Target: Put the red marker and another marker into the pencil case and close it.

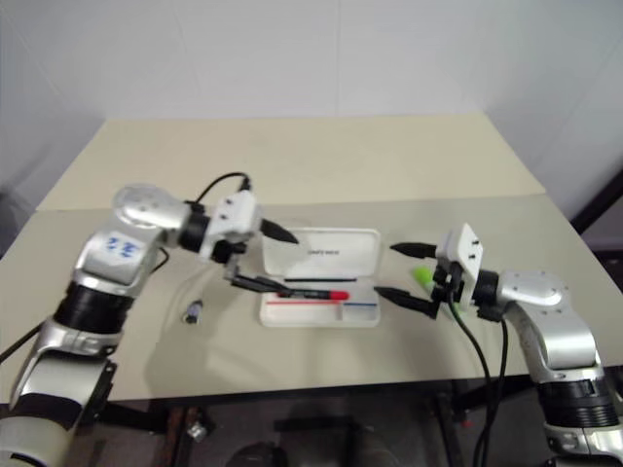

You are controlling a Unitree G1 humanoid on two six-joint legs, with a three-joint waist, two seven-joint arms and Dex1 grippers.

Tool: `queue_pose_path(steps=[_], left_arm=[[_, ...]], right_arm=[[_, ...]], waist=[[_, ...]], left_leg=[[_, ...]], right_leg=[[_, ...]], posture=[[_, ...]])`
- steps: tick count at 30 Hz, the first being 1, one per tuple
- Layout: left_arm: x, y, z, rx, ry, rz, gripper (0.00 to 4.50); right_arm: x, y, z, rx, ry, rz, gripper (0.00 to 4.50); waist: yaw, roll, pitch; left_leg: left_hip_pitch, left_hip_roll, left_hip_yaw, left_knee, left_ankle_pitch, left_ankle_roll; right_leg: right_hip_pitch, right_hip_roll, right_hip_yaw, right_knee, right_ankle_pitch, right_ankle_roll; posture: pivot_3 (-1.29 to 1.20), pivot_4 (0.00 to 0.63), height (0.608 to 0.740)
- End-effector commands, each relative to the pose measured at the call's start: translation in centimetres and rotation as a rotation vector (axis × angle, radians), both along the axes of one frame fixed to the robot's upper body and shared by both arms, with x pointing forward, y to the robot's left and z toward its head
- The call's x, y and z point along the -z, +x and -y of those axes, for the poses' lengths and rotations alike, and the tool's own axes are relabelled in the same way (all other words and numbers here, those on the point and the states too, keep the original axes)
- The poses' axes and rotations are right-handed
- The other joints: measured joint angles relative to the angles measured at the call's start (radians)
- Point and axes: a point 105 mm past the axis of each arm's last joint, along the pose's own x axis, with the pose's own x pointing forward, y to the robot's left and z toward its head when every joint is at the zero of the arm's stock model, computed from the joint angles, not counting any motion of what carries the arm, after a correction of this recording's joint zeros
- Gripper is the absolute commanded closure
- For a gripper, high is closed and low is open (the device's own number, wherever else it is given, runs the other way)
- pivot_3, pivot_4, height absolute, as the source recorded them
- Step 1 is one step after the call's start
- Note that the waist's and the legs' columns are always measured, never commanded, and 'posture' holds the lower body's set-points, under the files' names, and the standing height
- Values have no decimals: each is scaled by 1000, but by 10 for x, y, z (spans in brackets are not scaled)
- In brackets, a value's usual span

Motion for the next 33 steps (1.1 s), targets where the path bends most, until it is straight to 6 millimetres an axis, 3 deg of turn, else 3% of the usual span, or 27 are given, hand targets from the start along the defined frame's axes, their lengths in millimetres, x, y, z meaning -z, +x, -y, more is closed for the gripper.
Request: queue_pose_path(steps=[1,7,13,27,33], left_arm=[[-22,-18,-24,28,-11,20,23],[-41,-22,-58,-57,22,32,23],[-52,-19,-78,-132,14,69,23],[-37,-23,-80,-138,12,59,23],[-30,-25,-82,-147,20,58,23]], right_arm=[[1,11,25,136,-105,-64,0],[14,22,64,336,-230,-197,0],[25,21,84,458,-293,-312,0],[26,11,88,573,-423,-444,0],[29,7,77,566,-426,-495,0]], waist=[[0,0,0],[2,0,0],[0,0,0],[0,0,0],[0,0,0]], left_leg=[[0,0,0,0,0,0],[0,0,1,0,0,0],[0,0,1,0,0,0],[0,0,1,-1,0,0],[-1,0,1,-1,-1,0]], right_leg=[[0,0,0,0,0,0],[0,0,0,0,0,-1],[0,0,0,-1,-1,0],[-1,0,1,-1,-1,0],[-2,0,1,-1,-1,0]], posture=[[0,150,740],[0,150,740],[0,150,740],[0,150,740],[0,150,740]])
